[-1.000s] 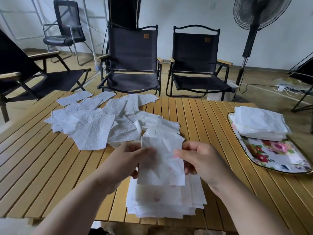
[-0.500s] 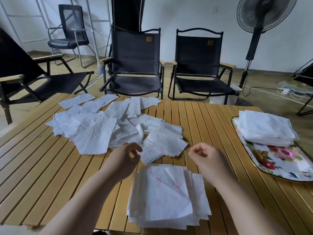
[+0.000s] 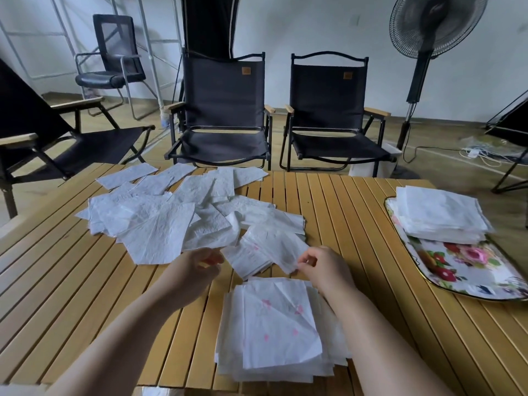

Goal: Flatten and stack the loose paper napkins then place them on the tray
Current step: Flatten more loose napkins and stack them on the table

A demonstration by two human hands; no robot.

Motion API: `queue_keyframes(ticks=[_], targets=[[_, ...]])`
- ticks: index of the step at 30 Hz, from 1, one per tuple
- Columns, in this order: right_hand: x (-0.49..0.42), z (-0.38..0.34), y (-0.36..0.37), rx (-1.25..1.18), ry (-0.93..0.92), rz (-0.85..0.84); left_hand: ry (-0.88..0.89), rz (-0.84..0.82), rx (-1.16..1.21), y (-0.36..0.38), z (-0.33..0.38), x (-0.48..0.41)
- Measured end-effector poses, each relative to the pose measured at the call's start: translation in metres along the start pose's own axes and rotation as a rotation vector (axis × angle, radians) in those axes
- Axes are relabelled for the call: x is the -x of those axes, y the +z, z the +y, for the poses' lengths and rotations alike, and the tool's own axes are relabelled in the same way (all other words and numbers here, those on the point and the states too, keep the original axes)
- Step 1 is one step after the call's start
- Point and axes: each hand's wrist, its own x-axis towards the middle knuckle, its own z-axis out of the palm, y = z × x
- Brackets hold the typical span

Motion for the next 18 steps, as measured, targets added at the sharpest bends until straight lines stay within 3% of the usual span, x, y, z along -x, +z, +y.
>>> queue_keyframes(ticks=[6,11,15,18], targets=[[0.005,0.006,-0.01,-0.104,-0.115,0.045,-0.017,0.031,0.064,-0.008,0.002,0.003],[-0.004,0.001,0.003,-0.032,-0.095,-0.14,0.026,-0.006,0.009,0.003,0.017,0.004],[-0.007,-0.003,0.007,0.028,-0.063,-0.023,0.056,-0.022,-0.061,0.009,0.022,0.008],[0.002,-0.003,-0.005,-0.075,-0.076,0.035,0.037,-0.027,-0.059,0.006,0.021,0.008]])
